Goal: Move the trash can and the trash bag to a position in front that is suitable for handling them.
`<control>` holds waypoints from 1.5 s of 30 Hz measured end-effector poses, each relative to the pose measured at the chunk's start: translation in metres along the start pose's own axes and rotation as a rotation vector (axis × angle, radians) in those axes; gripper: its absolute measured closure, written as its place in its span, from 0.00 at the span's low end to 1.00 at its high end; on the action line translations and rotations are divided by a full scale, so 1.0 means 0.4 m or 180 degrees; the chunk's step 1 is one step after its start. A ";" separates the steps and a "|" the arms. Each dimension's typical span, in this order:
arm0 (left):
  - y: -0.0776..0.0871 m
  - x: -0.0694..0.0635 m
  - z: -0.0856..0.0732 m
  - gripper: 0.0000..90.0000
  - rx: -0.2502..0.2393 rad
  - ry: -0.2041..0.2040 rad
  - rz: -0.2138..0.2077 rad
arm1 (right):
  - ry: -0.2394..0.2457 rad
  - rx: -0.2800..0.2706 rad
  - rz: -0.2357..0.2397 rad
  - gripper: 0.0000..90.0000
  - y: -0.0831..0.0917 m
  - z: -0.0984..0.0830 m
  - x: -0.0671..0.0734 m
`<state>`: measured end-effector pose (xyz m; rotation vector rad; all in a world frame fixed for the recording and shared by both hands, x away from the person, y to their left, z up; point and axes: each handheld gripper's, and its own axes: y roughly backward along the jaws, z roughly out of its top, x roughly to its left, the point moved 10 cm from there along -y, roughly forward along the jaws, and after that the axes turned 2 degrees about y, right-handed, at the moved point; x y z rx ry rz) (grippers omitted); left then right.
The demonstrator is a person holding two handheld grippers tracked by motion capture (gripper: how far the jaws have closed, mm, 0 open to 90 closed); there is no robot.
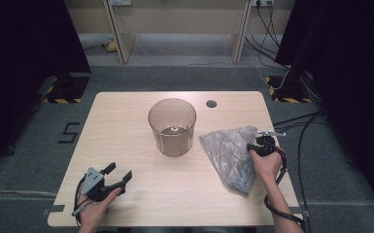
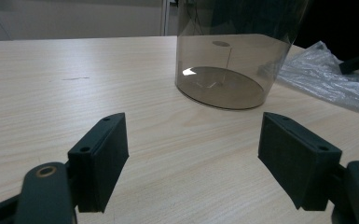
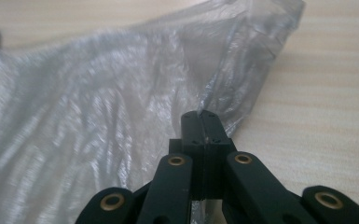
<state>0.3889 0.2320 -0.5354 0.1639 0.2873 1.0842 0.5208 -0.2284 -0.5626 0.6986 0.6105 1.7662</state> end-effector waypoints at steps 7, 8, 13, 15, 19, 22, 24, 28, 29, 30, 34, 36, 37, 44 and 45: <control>0.000 0.000 -0.001 0.26 -0.0001 -0.0002 0.0002 | 0.0213 -0.0579 0.0018 1.00 0.071 0.088 0.041; 0.000 0.000 -0.001 0.26 -0.0002 -0.0003 0.0005 | 0.0248 -0.0640 0.0016 1.00 0.080 0.100 0.048; 0.001 0.002 -0.001 0.26 -0.0002 -0.0004 0.0009 | 0.0317 -0.0890 0.0065 1.00 0.117 0.151 0.078; 0.001 0.001 0.000 0.26 -0.0005 -0.0001 0.0006 | 0.0318 -0.0965 0.0095 1.00 0.129 0.166 0.088; 0.001 0.002 0.000 0.26 -0.0008 -0.0003 0.0010 | 0.0318 -0.1102 0.0139 1.00 0.152 0.192 0.105; 0.002 0.002 0.002 0.26 -0.0019 0.0004 0.0013 | 0.0325 -0.1177 0.0161 1.00 0.167 0.210 0.115; 0.002 0.002 0.002 0.26 -0.0019 -0.0002 0.0013 | 0.0334 -0.1222 0.0175 1.00 0.176 0.222 0.121; 0.001 0.002 0.002 0.26 -0.0019 -0.0001 0.0013 | 0.0348 -0.1298 0.0183 1.00 0.188 0.243 0.130; 0.001 0.002 0.002 0.26 -0.0019 -0.0001 0.0014 | 0.0354 -0.1304 0.0186 1.00 0.189 0.246 0.132; 0.002 0.002 0.002 0.26 -0.0021 0.0001 0.0016 | 0.0352 -0.1322 0.0187 1.00 0.190 0.250 0.134; 0.003 0.003 0.003 0.26 -0.0032 0.0004 0.0020 | 0.0371 -0.1359 0.0196 1.00 0.195 0.261 0.143; 0.003 0.003 0.004 0.26 -0.0035 0.0004 0.0019 | 0.0379 -0.1391 0.0198 1.00 0.200 0.269 0.148; 0.003 0.003 0.004 0.26 -0.0037 0.0002 0.0019 | 0.0390 -0.1403 0.0203 1.00 0.202 0.273 0.150; 0.003 0.003 0.005 0.26 -0.0044 0.0001 0.0020 | 0.0390 -0.1518 0.0225 1.00 0.226 0.307 0.164; 0.003 0.003 0.006 0.26 -0.0048 0.0002 0.0018 | 0.0395 -0.1524 0.0225 1.00 0.228 0.311 0.165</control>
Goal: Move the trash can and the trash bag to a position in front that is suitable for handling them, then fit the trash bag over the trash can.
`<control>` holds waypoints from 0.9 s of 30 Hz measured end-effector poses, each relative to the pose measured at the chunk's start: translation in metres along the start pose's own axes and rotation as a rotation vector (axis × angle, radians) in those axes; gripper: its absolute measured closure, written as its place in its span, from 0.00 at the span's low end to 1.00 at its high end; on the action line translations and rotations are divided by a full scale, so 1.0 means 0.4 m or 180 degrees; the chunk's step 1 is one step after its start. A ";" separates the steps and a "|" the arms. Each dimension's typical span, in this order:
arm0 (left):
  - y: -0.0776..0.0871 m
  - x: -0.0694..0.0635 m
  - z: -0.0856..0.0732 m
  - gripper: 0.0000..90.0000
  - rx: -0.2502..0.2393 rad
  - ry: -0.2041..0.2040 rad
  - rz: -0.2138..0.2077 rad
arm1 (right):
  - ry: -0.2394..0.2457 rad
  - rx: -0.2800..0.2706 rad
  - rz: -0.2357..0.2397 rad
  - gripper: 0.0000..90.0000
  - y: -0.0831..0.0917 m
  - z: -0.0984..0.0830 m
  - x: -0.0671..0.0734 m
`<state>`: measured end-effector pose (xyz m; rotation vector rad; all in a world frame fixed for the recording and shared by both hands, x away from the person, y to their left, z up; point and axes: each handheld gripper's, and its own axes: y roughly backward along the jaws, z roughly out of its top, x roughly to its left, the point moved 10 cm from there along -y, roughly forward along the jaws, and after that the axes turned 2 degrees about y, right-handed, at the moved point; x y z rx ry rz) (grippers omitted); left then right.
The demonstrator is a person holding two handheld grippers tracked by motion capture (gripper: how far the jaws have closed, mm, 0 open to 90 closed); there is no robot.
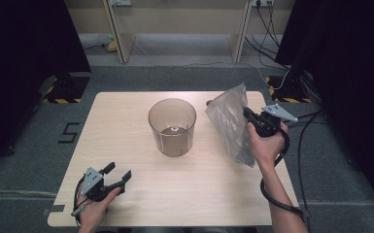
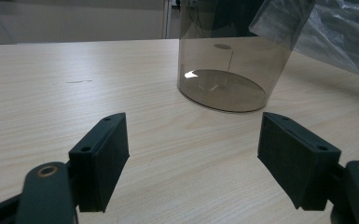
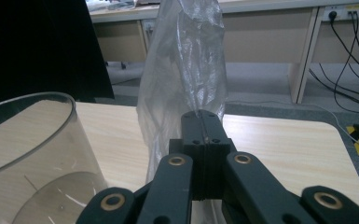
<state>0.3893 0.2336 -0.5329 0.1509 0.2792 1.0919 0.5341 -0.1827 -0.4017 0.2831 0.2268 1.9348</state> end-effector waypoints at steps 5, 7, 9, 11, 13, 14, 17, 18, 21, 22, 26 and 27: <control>-0.005 0.005 0.003 0.26 -0.0019 0.0005 0.0021 | -0.0020 -0.0047 0.0013 1.00 -0.001 0.017 0.005; -0.005 0.007 0.004 0.26 -0.0032 0.0011 0.0033 | -0.0020 -0.0064 0.0016 1.00 -0.002 0.024 0.006; -0.004 0.010 0.004 0.26 -0.0031 0.0013 0.0044 | -0.0034 -0.0095 0.0019 1.00 -0.001 0.033 0.007; 0.000 0.010 0.004 0.26 -0.0038 0.0012 0.0048 | -0.0043 -0.0124 0.0020 1.00 0.001 0.041 0.009; 0.003 0.007 0.005 0.26 -0.0049 0.0004 0.0045 | -0.0037 -0.0151 0.0032 1.00 0.004 0.051 0.018; 0.005 0.005 0.005 0.26 -0.0050 0.0005 0.0042 | -0.0029 -0.0158 0.0040 1.00 0.005 0.053 0.021; 0.007 -0.001 0.003 0.26 -0.0047 -0.0016 0.0024 | -0.0018 -0.0167 0.0054 1.00 0.002 0.062 0.030; 0.007 -0.001 0.003 0.26 -0.0048 -0.0018 0.0025 | -0.0010 -0.0175 0.0061 1.00 0.001 0.066 0.033; 0.006 0.003 0.004 0.26 -0.0057 -0.0015 0.0050 | -0.0002 -0.0197 0.0088 1.00 0.001 0.077 0.039; 0.006 0.004 0.004 0.26 -0.0055 -0.0012 0.0059 | 0.0005 -0.0201 0.0097 1.00 0.000 0.082 0.040; 0.009 0.012 0.003 0.26 -0.0057 0.0003 0.0100 | 0.0028 -0.0219 0.0121 1.00 -0.005 0.099 0.036; 0.010 0.013 0.004 0.26 -0.0061 -0.0001 0.0102 | 0.0021 -0.0229 0.0127 1.00 -0.005 0.103 0.035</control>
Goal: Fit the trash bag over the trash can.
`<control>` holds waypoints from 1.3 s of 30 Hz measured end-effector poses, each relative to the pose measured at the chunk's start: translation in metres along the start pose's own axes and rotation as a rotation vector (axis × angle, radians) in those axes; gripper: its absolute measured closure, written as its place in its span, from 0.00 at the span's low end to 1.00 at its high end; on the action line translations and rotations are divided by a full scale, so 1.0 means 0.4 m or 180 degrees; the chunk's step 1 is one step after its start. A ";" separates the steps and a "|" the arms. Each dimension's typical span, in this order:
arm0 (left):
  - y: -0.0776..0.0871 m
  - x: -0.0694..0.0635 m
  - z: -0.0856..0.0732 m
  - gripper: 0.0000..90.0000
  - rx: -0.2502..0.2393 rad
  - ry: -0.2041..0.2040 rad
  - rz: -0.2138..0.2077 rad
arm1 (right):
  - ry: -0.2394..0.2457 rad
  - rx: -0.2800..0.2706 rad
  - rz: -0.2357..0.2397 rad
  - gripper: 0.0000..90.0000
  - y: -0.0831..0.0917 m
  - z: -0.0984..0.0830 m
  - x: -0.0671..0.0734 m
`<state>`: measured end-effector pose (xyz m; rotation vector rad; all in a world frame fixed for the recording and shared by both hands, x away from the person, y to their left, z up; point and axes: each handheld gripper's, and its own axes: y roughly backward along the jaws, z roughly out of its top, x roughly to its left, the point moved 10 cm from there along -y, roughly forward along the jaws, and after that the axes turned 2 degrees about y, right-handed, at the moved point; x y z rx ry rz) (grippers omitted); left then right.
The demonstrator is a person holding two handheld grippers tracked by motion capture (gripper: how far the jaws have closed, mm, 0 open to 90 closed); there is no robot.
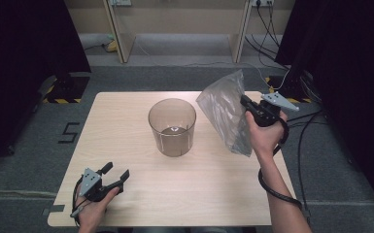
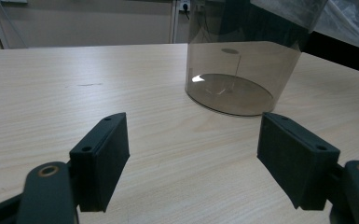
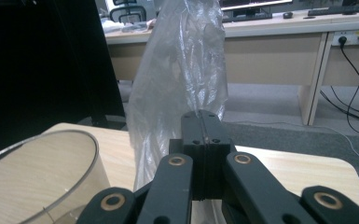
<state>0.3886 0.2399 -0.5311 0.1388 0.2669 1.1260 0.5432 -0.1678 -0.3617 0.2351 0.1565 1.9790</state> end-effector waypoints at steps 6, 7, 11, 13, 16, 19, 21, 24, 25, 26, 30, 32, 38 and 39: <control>0.005 -0.003 -0.003 0.26 -0.0022 -0.0019 -0.0015 | 0.0006 -0.0072 -0.0002 1.00 -0.008 0.034 0.005; 0.006 -0.003 -0.004 0.27 -0.0016 -0.0021 -0.0017 | 0.0011 -0.0078 -0.0005 1.00 -0.010 0.038 0.007; 0.014 -0.002 -0.005 0.27 -0.0027 -0.0020 -0.0023 | 0.0000 -0.0118 -0.0001 1.00 -0.016 0.055 0.015; 0.016 -0.004 -0.004 0.27 -0.0027 -0.0035 -0.0028 | -0.0013 -0.0133 0.0001 1.00 -0.021 0.062 0.018; 0.018 -0.009 -0.005 0.27 -0.0023 -0.0054 -0.0040 | -0.0020 -0.0141 -0.0009 1.00 -0.031 0.068 0.016; 0.018 -0.011 -0.003 0.27 -0.0025 -0.0056 -0.0046 | -0.0033 -0.0138 -0.0024 1.00 -0.041 0.072 0.014; 0.017 -0.012 -0.004 0.27 -0.0028 -0.0057 -0.0048 | -0.0040 -0.0141 -0.0025 1.00 -0.043 0.075 0.016; 0.016 -0.013 -0.006 0.27 -0.0023 -0.0051 -0.0051 | -0.0017 -0.0145 -0.0025 1.00 -0.049 0.079 0.019; 0.015 -0.014 -0.006 0.27 -0.0024 -0.0048 -0.0054 | -0.0016 -0.0142 -0.0023 1.00 -0.051 0.082 0.021; 0.015 -0.015 -0.006 0.27 -0.0025 -0.0046 -0.0059 | -0.0022 -0.0142 -0.0019 1.00 -0.053 0.084 0.023; 0.015 -0.016 -0.007 0.27 -0.0017 -0.0053 -0.0065 | 0.0002 -0.0175 0.0006 1.00 -0.064 0.101 0.037; 0.015 -0.017 -0.007 0.27 -0.0020 -0.0053 -0.0066 | -0.0003 -0.0183 0.0024 1.00 -0.068 0.108 0.046; 0.016 -0.021 -0.006 0.27 -0.0022 -0.0075 -0.0081 | -0.0002 -0.0235 0.0068 1.00 -0.081 0.129 0.072; 0.016 -0.022 -0.006 0.27 -0.0024 -0.0076 -0.0083 | 0.0004 -0.0241 0.0080 1.00 -0.086 0.134 0.079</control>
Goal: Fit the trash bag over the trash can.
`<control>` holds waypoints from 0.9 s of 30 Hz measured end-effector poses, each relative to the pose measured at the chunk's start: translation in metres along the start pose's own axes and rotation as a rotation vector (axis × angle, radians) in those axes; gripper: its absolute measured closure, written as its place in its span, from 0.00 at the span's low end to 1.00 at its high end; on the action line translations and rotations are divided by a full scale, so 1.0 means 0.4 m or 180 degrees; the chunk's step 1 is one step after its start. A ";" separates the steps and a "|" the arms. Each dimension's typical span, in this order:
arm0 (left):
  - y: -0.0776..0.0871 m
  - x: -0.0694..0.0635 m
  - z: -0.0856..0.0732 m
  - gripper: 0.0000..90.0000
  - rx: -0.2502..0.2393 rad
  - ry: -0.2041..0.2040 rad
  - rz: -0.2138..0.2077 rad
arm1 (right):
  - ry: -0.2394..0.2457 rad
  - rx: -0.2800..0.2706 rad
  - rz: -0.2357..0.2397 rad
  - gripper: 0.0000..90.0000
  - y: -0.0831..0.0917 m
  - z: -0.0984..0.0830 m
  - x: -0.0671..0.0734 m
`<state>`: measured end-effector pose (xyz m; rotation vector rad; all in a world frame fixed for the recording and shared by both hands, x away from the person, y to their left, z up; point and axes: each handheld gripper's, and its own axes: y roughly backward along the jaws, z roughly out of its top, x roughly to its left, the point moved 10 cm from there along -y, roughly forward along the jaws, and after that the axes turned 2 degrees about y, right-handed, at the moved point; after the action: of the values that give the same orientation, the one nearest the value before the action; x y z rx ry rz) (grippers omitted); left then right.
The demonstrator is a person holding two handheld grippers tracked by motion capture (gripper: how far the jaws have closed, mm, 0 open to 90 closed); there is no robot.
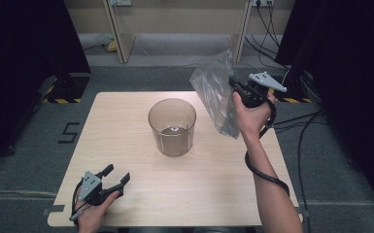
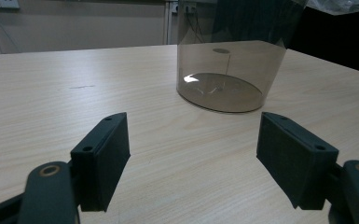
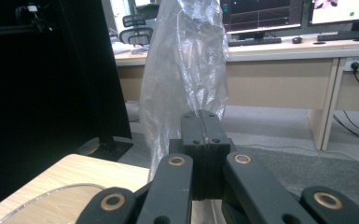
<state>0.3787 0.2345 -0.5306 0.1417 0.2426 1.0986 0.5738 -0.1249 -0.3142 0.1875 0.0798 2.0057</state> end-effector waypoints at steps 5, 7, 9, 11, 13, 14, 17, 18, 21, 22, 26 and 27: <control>-0.001 -0.001 0.001 0.27 -0.0006 0.0001 -0.0003 | -0.0003 -0.0026 0.0023 1.00 -0.015 0.013 0.015; 0.000 -0.001 0.002 0.27 -0.0009 0.0002 0.0000 | -0.0001 -0.0037 0.0036 1.00 -0.019 0.020 0.022; 0.000 -0.001 0.002 0.27 -0.0010 0.0002 0.0001 | 0.0008 -0.0052 0.0049 1.00 -0.023 0.028 0.029; -0.001 -0.001 0.002 0.27 -0.0009 0.0002 -0.0001 | 0.0025 -0.0061 0.0067 1.00 -0.026 0.035 0.036; -0.002 -0.002 0.001 0.27 -0.0006 -0.0002 -0.0003 | 0.0042 -0.0061 0.0073 1.00 -0.028 0.041 0.041; -0.002 -0.003 0.001 0.27 -0.0007 -0.0002 -0.0004 | 0.0039 -0.0059 0.0076 1.00 -0.029 0.044 0.043; -0.002 -0.003 0.002 0.27 -0.0011 -0.0004 -0.0007 | 0.0041 -0.0067 0.0079 1.00 -0.031 0.051 0.047; -0.001 -0.003 0.002 0.27 -0.0011 -0.0003 -0.0006 | 0.0047 -0.0070 0.0081 1.00 -0.032 0.053 0.048; -0.002 -0.003 0.002 0.27 -0.0009 -0.0005 -0.0006 | 0.0058 -0.0068 0.0098 1.00 -0.035 0.057 0.054; -0.002 -0.003 0.002 0.27 -0.0010 -0.0004 -0.0006 | 0.0055 -0.0065 0.0109 1.00 -0.037 0.058 0.057; 0.000 -0.002 0.003 0.27 -0.0014 -0.0012 0.0000 | 0.0067 -0.0064 0.0133 1.00 -0.044 0.061 0.067; 0.000 -0.001 0.003 0.27 -0.0014 -0.0012 0.0001 | 0.0068 -0.0063 0.0137 1.00 -0.046 0.063 0.069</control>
<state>0.3788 0.2340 -0.5295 0.1398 0.2368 1.0990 0.5830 -0.0927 -0.2894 0.1563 0.0700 2.0509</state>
